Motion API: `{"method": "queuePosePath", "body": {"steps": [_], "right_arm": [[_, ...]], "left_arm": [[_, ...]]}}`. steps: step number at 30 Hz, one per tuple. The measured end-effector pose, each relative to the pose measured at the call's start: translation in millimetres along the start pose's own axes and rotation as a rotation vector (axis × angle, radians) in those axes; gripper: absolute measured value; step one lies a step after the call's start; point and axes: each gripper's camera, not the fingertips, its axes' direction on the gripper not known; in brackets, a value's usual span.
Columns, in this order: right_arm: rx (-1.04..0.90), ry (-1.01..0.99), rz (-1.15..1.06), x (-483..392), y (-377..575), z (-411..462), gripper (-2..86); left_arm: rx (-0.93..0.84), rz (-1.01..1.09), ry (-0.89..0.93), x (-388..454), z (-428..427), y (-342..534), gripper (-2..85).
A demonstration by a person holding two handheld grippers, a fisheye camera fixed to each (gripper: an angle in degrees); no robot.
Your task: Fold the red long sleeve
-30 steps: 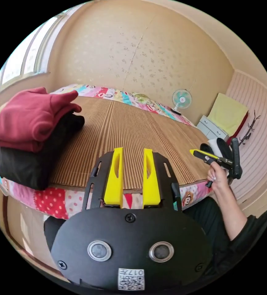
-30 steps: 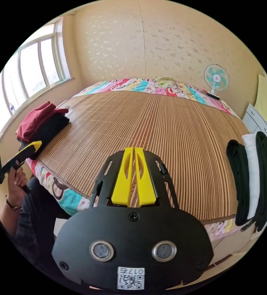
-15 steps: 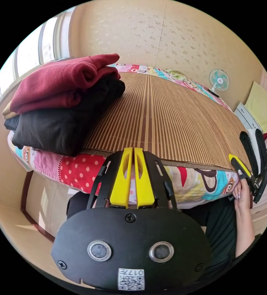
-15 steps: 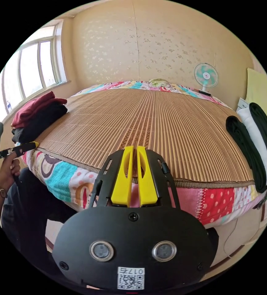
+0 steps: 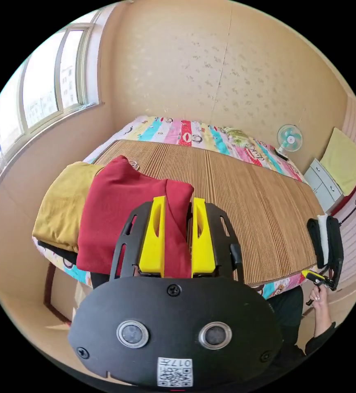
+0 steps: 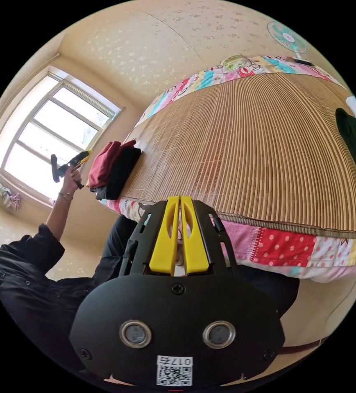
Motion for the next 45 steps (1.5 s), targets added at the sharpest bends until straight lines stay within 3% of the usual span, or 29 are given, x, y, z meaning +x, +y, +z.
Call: {"method": "queuePosePath", "body": {"steps": [3,7,10,12,13,16,18,20,23,27,31,33,36,41,45], "right_arm": [[-0.001,-0.106,0.006,3.1,16.0,-44.3,0.4],[0.143,-0.358,0.021,12.0,76.5,-120.6,0.3],[0.381,-0.440,0.053,26.5,152.3,-182.5,0.3],[0.530,-0.421,0.103,39.2,200.5,-213.4,0.3],[0.609,-0.393,0.143,47.9,228.4,-230.5,0.3],[0.763,-0.267,0.141,58.8,267.2,-258.9,0.3],[0.759,-0.227,0.146,67.0,257.1,-264.0,0.3],[0.736,-0.306,0.058,68.6,220.6,-263.5,0.4],[0.739,-0.301,-0.030,49.2,183.6,-269.5,0.3],[0.897,-0.213,-0.032,31.7,192.9,-275.9,0.3],[0.719,-0.188,0.060,48.0,200.0,-254.5,0.4],[0.617,-0.079,0.115,50.6,200.5,-240.3,0.5],[0.509,0.041,0.143,48.4,190.6,-213.7,0.8],[0.414,-0.013,0.077,38.4,145.8,-170.4,1.1],[0.400,-0.060,0.047,33.2,131.3,-146.4,1.0]], "left_arm": [[-0.203,0.042,-0.042,0.2,67.3,-16.1,11.5],[-0.104,-0.088,0.095,-35.2,67.0,0.9,9.1],[-0.017,-0.198,0.393,-82.3,56.3,24.3,4.4],[0.098,-0.206,0.664,-107.9,33.3,36.1,3.5],[0.143,-0.192,0.708,-110.4,23.2,37.1,3.4],[0.354,-0.118,0.850,-105.5,-34.0,20.3,2.8],[0.487,-0.053,1.017,-81.8,-68.8,-11.9,2.7],[0.482,0.028,1.169,-46.5,-79.3,-42.0,2.4],[0.410,0.344,1.254,34.0,-117.9,-71.9,2.3],[0.443,0.663,1.345,99.6,-145.3,-29.2,2.4],[0.368,0.484,1.267,105.9,-75.3,37.8,2.3],[0.193,0.299,0.994,111.7,-4.2,87.2,2.4],[-0.019,0.190,0.880,126.8,62.4,141.1,2.6],[-0.039,0.059,0.707,115.7,73.9,185.8,4.2],[0.045,0.002,0.591,88.5,45.7,188.8,9.7]]}}
